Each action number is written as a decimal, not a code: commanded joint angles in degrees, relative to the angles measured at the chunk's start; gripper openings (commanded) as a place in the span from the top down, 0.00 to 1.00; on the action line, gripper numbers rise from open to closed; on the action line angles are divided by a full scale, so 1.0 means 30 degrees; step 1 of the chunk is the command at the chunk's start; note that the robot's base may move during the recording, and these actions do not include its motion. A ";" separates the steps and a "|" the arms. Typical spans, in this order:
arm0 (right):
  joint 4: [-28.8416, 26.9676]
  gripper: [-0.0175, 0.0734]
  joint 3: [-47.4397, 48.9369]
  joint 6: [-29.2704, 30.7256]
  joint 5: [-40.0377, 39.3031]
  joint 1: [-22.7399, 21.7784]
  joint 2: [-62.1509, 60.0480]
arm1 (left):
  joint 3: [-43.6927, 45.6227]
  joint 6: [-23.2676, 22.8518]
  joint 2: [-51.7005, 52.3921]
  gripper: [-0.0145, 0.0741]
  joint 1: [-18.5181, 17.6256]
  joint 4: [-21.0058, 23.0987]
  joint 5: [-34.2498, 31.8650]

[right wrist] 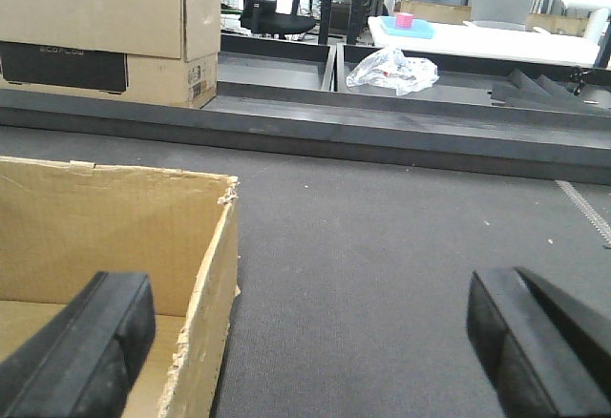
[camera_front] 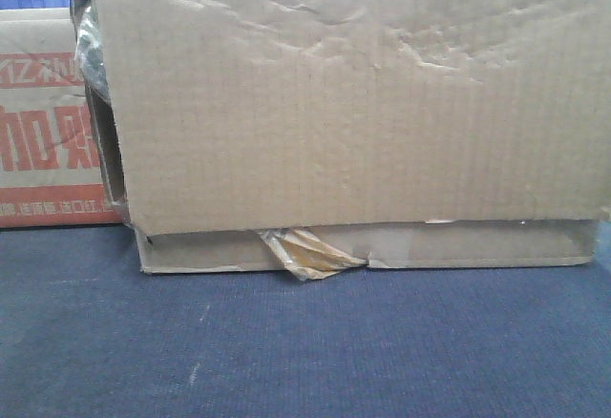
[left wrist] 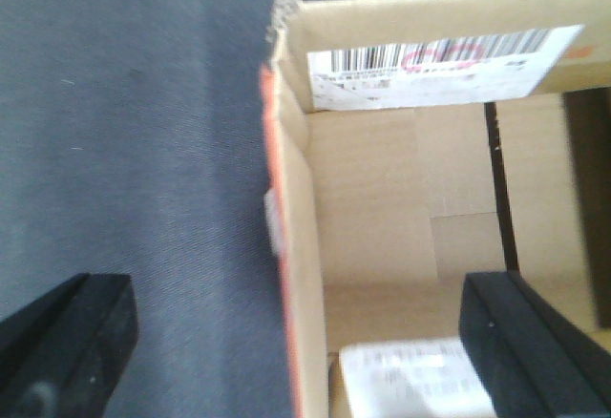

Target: Stack two boxes on right shelf middle

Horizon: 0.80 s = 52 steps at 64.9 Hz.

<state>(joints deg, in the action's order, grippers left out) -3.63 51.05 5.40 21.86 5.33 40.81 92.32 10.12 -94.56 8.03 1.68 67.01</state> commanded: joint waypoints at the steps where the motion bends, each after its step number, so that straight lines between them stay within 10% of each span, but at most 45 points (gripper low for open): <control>1: 0.0020 0.18 0.0129 0.0012 -0.0104 0.0019 0.0063 | 0.0262 0.0126 -0.0757 0.18 0.0050 0.0271 -0.0460; 23: 0.0020 0.18 0.0129 0.0012 -0.0104 0.0019 0.0063 | 0.0262 0.0126 -0.2455 0.22 0.0050 0.0271 -0.0698; 40: 0.0020 0.18 0.0129 0.0012 -0.0104 0.0019 0.0063 | 0.0262 0.0126 -0.2387 0.96 0.0050 0.0271 -0.0577; 52: 0.0020 0.18 0.0129 0.0012 -0.0025 0.0019 0.0063 | 0.0765 -0.0487 -0.1683 0.96 0.0050 0.0115 0.0110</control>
<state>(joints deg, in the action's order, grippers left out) -3.63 51.05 5.40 21.96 5.33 40.81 92.97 10.31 -101.71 8.03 2.23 66.09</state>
